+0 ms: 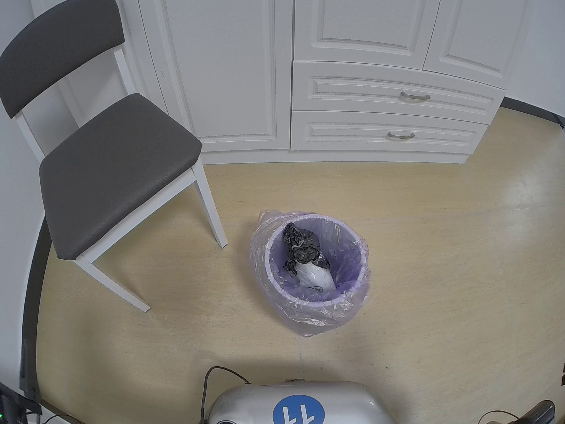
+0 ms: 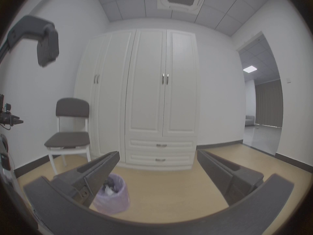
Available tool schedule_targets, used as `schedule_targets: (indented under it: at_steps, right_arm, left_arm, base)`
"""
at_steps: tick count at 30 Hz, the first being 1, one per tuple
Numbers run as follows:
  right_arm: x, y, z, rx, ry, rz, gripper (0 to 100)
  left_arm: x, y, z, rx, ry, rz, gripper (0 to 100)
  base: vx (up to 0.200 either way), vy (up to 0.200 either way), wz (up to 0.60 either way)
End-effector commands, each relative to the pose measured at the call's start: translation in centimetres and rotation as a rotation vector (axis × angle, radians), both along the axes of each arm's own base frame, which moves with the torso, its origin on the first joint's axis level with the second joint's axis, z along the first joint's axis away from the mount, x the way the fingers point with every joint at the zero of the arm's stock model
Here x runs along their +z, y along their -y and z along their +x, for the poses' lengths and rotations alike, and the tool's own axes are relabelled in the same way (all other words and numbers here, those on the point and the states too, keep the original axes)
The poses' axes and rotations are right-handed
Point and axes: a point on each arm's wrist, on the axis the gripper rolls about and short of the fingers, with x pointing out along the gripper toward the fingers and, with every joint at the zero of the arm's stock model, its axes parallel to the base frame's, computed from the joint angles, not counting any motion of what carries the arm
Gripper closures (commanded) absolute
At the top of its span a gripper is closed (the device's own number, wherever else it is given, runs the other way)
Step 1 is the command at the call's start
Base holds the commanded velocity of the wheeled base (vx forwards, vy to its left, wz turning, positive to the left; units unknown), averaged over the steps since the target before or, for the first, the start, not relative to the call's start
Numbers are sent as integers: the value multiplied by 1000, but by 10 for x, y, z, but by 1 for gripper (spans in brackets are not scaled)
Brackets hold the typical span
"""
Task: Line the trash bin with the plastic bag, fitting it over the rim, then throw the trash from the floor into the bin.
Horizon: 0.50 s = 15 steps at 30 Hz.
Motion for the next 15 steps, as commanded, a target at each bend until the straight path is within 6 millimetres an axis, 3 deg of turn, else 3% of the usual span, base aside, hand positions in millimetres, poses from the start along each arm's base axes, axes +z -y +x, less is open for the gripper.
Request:
schedule_targets:
  at_steps: [1,4,15]
  right_arm:
    - [-34,0,10,-2,-248,-5,0]
    - [-45,0,12,-1,-357,4,0]
    - [-50,-1,12,48,-402,24,0]
  left_arm:
    - [-25,1,3,-39,-176,-54,0]
    - [-25,1,3,-72,-175,-67,0]
    - [-29,3,4,-150,-204,-15,0]
  base:
    - [0,0,0]
    - [0,0,0]
    - [0,0,0]
